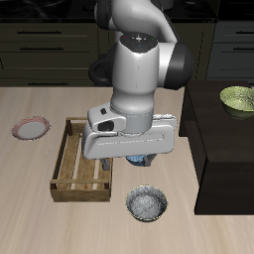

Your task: Place the black bowl on the plate

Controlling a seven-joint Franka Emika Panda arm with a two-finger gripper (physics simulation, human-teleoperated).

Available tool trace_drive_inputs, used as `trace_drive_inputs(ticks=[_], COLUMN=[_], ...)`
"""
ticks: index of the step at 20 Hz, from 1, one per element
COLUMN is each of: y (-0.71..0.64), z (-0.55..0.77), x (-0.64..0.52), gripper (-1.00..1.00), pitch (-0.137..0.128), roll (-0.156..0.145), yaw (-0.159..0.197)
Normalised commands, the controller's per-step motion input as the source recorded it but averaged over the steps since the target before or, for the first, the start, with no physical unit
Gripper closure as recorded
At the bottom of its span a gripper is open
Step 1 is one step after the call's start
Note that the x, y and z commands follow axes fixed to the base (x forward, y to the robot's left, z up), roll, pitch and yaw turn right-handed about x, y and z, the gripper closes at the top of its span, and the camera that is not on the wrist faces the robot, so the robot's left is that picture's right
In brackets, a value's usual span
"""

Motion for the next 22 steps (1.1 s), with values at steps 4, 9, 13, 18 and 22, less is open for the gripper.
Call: trace_drive_inputs(ticks=[4, 9, 13, 18, 22], y=[0.09, -0.02, -0.04, -0.08, 0.04], z=[-0.17, -0.17, -0.16, -0.19, -0.24], x=[-0.04, 0.01, 0.04, 0.02, -0.04], gripper=[-1.00, -1.00, -1.00, -1.00, -1.00], pitch=[-0.001, 0.005, 0.010, 0.011, 0.024], roll=[0.022, -0.008, -0.015, -0.016, 0.003], yaw=[0.022, -0.003, 0.008, 0.009, 0.014])
